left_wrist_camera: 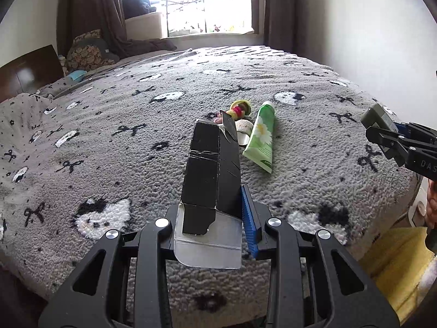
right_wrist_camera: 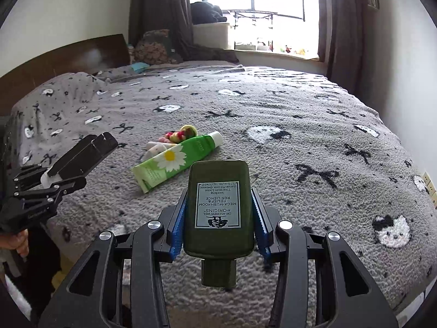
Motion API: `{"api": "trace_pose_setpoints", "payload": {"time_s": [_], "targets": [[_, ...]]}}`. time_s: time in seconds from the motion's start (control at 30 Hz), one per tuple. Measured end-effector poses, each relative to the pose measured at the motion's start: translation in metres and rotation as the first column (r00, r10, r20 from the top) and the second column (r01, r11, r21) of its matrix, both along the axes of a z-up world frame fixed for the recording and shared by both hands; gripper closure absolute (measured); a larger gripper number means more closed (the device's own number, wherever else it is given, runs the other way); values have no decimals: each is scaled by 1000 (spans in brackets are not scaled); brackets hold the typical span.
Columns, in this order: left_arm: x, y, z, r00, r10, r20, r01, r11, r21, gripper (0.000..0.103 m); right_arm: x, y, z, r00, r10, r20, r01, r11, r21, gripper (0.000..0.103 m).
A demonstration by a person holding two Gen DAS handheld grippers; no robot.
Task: Collect trash
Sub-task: 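Carry the dark green bottle and black box over the bed edge down to the bin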
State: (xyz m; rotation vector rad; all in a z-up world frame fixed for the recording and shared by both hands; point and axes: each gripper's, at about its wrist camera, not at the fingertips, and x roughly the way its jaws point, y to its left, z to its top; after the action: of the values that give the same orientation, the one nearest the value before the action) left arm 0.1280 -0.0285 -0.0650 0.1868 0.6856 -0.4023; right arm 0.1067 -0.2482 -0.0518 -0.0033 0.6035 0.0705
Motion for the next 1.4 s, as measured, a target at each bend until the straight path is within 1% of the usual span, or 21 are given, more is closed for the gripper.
{"api": "trace_pose_setpoints", "payload": {"time_s": [0.17, 0.33, 0.6, 0.73, 0.93, 1.03, 1.17, 1.27, 1.4], "targets": [[-41, 3, 8, 999, -38, 38, 39, 999, -23, 72, -40, 8, 6, 998, 26, 52, -27, 1000, 12, 60], [-82, -2, 0, 995, -97, 31, 98, 995, -21, 72, -75, 18, 5, 996, 37, 84, -37, 999, -2, 60], [-129, 0, -14, 989, -146, -5, 146, 987, -61, 72, -113, 30, -19, 997, 56, 50, -56, 998, 10, 60], [-145, 1, -29, 985, -161, -56, 156, 985, -78, 72, -125, 32, -38, 998, 59, -3, -59, 997, 40, 60], [-154, 3, -70, 966, -170, -194, 157, 984, -78, 72, -132, 39, -80, 989, 65, -131, -57, 996, 61, 60], [-156, 2, -94, 952, -168, -258, 157, 986, -62, 72, -133, 42, -102, 980, 57, -189, -45, 997, 67, 60], [-159, 0, -122, 932, -167, -323, 165, 986, -32, 72, -133, 43, -127, 962, 59, -267, -31, 994, 107, 60], [-154, -2, -140, 919, -158, -361, 165, 986, -13, 72, -130, 46, -143, 948, 64, -312, -33, 994, 105, 60], [-147, -5, -160, 902, -153, -404, 164, 986, -7, 72, -123, 47, -159, 932, 71, -355, -31, 993, 115, 60]]}}
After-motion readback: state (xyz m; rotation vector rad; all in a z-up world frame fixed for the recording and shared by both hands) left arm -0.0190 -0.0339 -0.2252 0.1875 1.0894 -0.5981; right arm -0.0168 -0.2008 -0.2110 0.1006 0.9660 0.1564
